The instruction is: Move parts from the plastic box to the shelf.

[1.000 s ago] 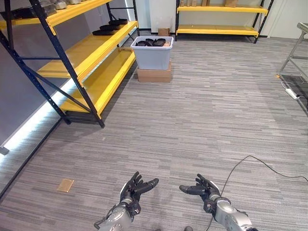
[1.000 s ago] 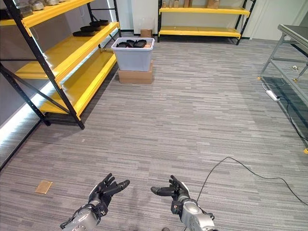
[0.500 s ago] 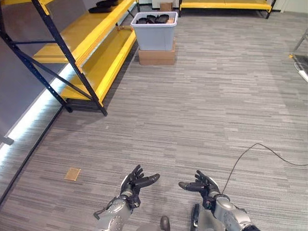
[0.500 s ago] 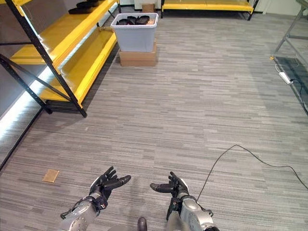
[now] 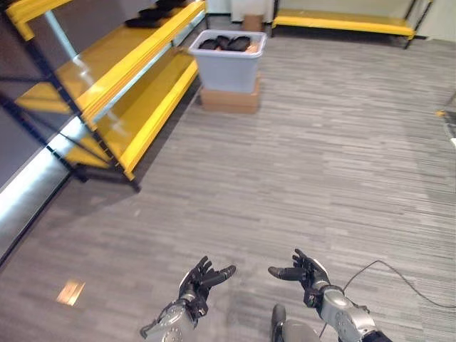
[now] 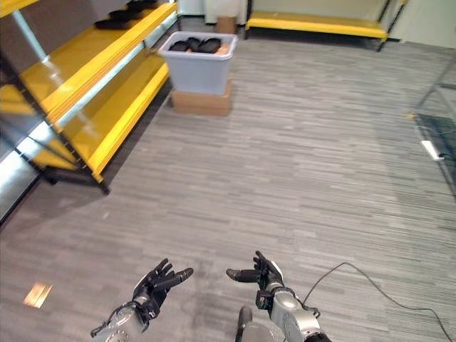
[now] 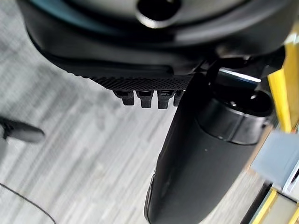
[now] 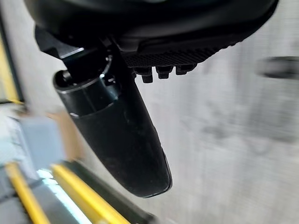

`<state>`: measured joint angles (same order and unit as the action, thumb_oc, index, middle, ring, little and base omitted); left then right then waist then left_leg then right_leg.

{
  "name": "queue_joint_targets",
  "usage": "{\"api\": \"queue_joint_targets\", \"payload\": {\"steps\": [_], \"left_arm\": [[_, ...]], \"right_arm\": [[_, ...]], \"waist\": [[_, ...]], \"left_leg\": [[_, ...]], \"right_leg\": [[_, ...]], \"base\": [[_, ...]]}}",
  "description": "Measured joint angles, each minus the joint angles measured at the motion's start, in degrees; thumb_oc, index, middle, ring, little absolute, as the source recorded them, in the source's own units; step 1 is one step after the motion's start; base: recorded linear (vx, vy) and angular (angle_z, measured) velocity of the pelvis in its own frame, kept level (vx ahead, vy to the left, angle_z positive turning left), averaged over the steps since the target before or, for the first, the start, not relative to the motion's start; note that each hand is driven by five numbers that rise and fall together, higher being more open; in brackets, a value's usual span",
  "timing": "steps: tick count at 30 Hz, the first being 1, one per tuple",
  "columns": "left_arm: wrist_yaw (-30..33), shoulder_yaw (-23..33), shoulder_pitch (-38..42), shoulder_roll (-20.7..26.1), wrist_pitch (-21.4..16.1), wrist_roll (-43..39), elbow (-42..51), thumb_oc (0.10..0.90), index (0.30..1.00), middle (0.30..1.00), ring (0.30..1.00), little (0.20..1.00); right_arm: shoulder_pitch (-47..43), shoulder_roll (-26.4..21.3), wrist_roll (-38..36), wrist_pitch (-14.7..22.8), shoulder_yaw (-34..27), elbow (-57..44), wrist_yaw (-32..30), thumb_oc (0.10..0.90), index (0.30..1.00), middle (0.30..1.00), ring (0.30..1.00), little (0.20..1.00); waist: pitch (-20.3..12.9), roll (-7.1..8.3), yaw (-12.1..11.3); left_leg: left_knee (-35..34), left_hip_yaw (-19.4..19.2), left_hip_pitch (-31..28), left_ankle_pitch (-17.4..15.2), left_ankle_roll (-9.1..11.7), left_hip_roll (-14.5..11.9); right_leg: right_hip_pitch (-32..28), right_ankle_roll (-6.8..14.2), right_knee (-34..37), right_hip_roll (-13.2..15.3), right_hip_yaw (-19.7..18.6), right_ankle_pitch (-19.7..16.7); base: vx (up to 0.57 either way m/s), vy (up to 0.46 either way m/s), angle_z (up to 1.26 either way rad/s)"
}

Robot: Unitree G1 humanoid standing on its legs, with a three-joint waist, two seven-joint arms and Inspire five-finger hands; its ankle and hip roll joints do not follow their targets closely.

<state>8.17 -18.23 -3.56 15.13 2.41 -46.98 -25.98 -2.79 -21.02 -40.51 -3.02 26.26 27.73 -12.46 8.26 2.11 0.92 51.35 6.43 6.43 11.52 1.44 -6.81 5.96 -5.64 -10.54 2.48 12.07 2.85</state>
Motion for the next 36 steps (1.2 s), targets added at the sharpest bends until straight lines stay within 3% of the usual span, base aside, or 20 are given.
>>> {"api": "queue_joint_targets", "payload": {"steps": [2,3,5,7,8,9,11,12,14,16,18,20,22,23,25,26,27,29,34,36], "left_arm": [[-0.1,-0.6,0.8,0.7,-0.4,0.0,0.9,0.9,1.0,1.0,1.0,1.0],[0.0,-0.8,0.3,1.1,-0.3,0.0,1.7,0.9,1.0,1.0,1.0,1.0],[0.0,-1.2,-0.4,1.8,-0.2,0.0,2.6,0.9,1.0,1.0,1.0,1.0],[0.0,-1.4,-1.3,2.0,-0.2,0.0,2.9,0.9,1.0,1.0,1.0,1.0],[0.0,-1.2,-2.0,2.2,-0.3,0.0,2.9,0.9,1.0,1.0,1.0,1.0],[0.0,-0.5,-1.2,1.7,-0.3,0.0,2.7,0.9,1.0,1.0,1.0,1.0],[0.2,-0.5,-1.3,1.7,-0.3,0.0,2.7,0.9,1.0,1.0,1.0,1.0],[0.3,-0.6,-1.8,1.7,-0.3,0.0,2.7,0.9,1.0,1.0,1.0,1.0],[0.3,-1.0,-1.5,2.3,-0.2,0.0,2.3,0.9,1.0,1.0,1.0,1.0],[0.4,-1.0,-1.1,2.6,-0.1,0.0,2.3,0.9,1.0,1.0,1.0,1.0],[0.4,-1.2,0.6,4.9,0.0,0.0,3.3,0.9,1.0,1.0,1.0,1.0],[0.5,-0.3,0.9,4.7,-0.3,0.1,3.2,0.9,1.0,1.0,1.0,1.0],[0.7,0.9,3.0,4.7,-0.8,0.5,3.5,0.9,1.0,1.0,1.0,1.0],[1.0,0.7,3.6,5.6,-1.0,0.6,3.3,0.9,1.0,1.0,1.0,1.0],[1.0,0.7,2.5,5.7,-1.5,0.7,4.6,0.9,1.0,1.0,1.0,1.0],[1.1,0.5,2.4,5.7,-1.4,0.7,4.5,0.9,1.0,1.0,1.0,1.0],[1.0,-0.5,2.1,5.6,-1.0,0.6,4.6,0.9,1.0,1.0,1.0,1.0],[0.9,-0.8,2.1,4.5,-1.0,0.6,3.7,0.9,1.0,1.0,1.0,1.0],[0.7,-1.3,0.9,3.9,0.2,0.6,1.5,0.9,1.0,1.0,1.0,1.0],[0.3,-1.3,1.0,3.0,0.2,0.7,0.7,0.9,1.0,1.0,1.0,1.0]], "right_arm": [[-0.6,0.2,0.0,-0.4,0.0,2.1,-0.8,0.9,1.0,1.0,1.0,1.0],[-0.7,0.4,0.0,-0.4,0.2,2.2,-1.0,0.9,1.0,1.0,1.0,1.0],[-0.2,0.2,0.0,0.4,-0.3,1.3,-1.1,0.9,1.0,1.0,1.0,1.0],[-0.2,0.2,0.0,0.3,0.0,1.5,-0.7,0.9,1.0,1.0,1.0,1.0],[0.7,0.6,0.1,0.2,0.3,1.5,-0.7,0.9,1.0,1.0,1.0,1.0],[0.1,0.4,0.1,0.1,0.4,2.6,-0.7,0.9,1.0,1.0,1.0,1.0],[0.7,0.4,0.4,-0.2,1.1,3.6,-0.8,0.9,1.0,1.0,1.0,1.0],[1.7,0.0,1.2,-0.4,2.0,3.3,-0.7,0.9,1.0,1.0,1.0,1.0],[3.9,1.1,2.2,-0.4,1.0,2.3,-0.8,0.9,1.0,1.0,1.0,1.0],[4.8,2.4,2.2,-1.1,1.4,2.2,-0.8,0.9,1.0,1.0,1.0,1.0],[3.8,4.6,2.2,-1.0,1.7,-0.1,-0.7,0.9,1.0,1.0,1.0,1.0],[2.7,5.8,2.2,-0.6,1.7,-0.4,0.3,0.9,1.0,1.0,1.0,1.0],[1.5,6.0,2.3,-0.5,2.4,-1.2,0.5,0.9,1.0,1.0,1.0,1.0],[0.5,6.6,2.3,-0.2,1.8,-1.5,0.8,0.9,1.0,1.0,1.0,1.0],[0.3,6.9,2.3,0.1,1.6,-1.3,1.3,0.9,1.0,1.0,1.0,1.0],[0.3,6.7,2.3,0.3,1.2,-1.5,1.3,0.9,1.0,1.0,1.0,1.0],[1.0,6.2,2.2,0.1,1.2,-1.1,1.3,0.9,1.0,1.0,1.0,1.0],[2.0,5.2,2.2,0.0,1.1,-0.5,1.2,0.9,1.0,1.0,1.0,1.0],[4.5,4.1,2.2,-0.5,0.9,-0.1,1.1,0.9,1.0,1.0,1.0,1.0],[4.3,3.6,2.3,-1.1,1.0,-0.1,1.2,0.9,1.0,1.0,1.0,1.0]], "waist": [[1.0,1.99,-2.6],[1.8,3.4,-3.7],[2.2,3.81,-4.1],[2.2,2.36,-4.1],[1.4,2.32,-4.7],[1.6,1.02,-4.5],[2.4,1.94,-4.5],[2.0,1.78,-5.4],[2.3,3.02,-4.1],[1.8,3.9,-4.3],[1.3,5.07,-5.2],[1.3,3.81,-5.0],[2.2,2.1,-4.6],[2.6,0.92,-2.8],[3.2,-0.16,-2.7],[3.7,-1.12,-2.5],[4.2,-2.29,-1.8],[4.7,-3.44,-1.0],[5.0,-1.78,-0.9],[4.9,-2.06,-0.6]], "left_leg": [[6.7,-0.9,6.8,-8.8,-0.1,1.6],[4.1,-2.3,10.4,-14.8,-0.7,4.7],[-9.7,-8.4,13.7,-17.4,-1.3,5.8],[-22.6,-10.7,15.5,-15.0,-2.5,5.5],[-35.5,-10.5,15.3,-13.6,-1.7,5.6],[-56.0,-6.0,15.3,-11.0,-0.4,4.3],[-55.3,-2.1,16.3,-10.6,-1.3,4.9],[-48.8,-2.7,16.1,-12.2,-3.0,4.8],[-43.4,-5.0,15.7,-3.9,-4.9,6.0],[-43.3,-6.3,14.0,0.2,-4.9,6.6],[-40.8,-9.2,11.5,-3.8,-6.9,10.3],[-42.8,-8.6,7.8,-3.9,-7.2,12.1],[-44.5,-7.1,4.4,-5.9,-11.6,14.0],[-46.2,-5.2,1.1,-5.7,-10.6,15.4],[-47.7,-4.7,-2.5,-8.0,-12.0,16.6],[-48.4,-4.1,-4.3,-8.7,-12.3,16.9],[-49.4,-2.9,-6.8,-9.9,-11.4,17.1],[-49.6,-1.5,-8.4,-10.7,-10.1,16.6],[-51.2,0.7,-15.6,-15.6,-9.7,18.8],[-51.5,2.4,-21.0,-17.9,-8.3,18.8]], "right_leg": [[-4.8,0.4,2.6,-1.1,-0.8,0.7],[-10.2,0.4,6.2,-1.2,-1.5,0.7],[-14.7,2.4,9.9,-1.2,-1.7,1.9],[-19.0,4.3,11.0,-2.6,-1.8,3.1],[-21.4,5.6,13.5,-2.8,-0.5,3.9],[-24.1,7.3,15.5,-4.0,-0.5,6.0],[-27.1,9.1,15.5,-3.0,-0.8,7.5],[-30.2,9.4,15.2,-2.3,-1.8,9.3],[-33.7,9.5,12.9,-1.4,-1.7,10.4],[-31.1,9.0,4.2,0.6,-2.0,10.0],[-25.2,9.2,-11.7,6.8,-2.9,4.9],[-19.8,9.8,-24.1,8.9,-5.0,3.3],[-11.2,11.5,-37.5,6.9,-8.5,3.4],[-4.7,11.3,-45.0,5.5,-9.6,5.2],[2.7,11.4,-46.6,5.0,-10.0,7.7],[6.6,10.6,-45.9,4.0,-9.6,9.1],[11.5,9.8,-39.1,2.3,-8.7,9.8],[11.6,8.5,-20.5,1.9,-4.2,8.6],[12.6,8.6,7.1,0.7,-2.3,-1.4],[10.3,6.8,13.7,-0.2,6.8,-7.5]], "base": [[0.39,-0.034,-0.05],[0.43,0.014,-0.29],[0.38,0.056,-0.31],[0.52,0.117,-0.47],[0.63,0.164,-0.66],[0.6,0.185,-0.53],[0.46,0.19,-0.41],[0.46,0.246,-0.45],[0.51,0.306,-0.03],[0.49,0.386,0.12],[0.4,0.367,-0.02],[0.36,0.349,0.13],[0.3,0.247,0.47],[0.38,0.259,0.6],[0.31,0.172,0.31],[0.52,0.127,0.33],[0.4,0.075,0.54],[0.42,0.034,0.59],[0.44,-0.034,0.23],[0.51,-0.072,0.23]]}}
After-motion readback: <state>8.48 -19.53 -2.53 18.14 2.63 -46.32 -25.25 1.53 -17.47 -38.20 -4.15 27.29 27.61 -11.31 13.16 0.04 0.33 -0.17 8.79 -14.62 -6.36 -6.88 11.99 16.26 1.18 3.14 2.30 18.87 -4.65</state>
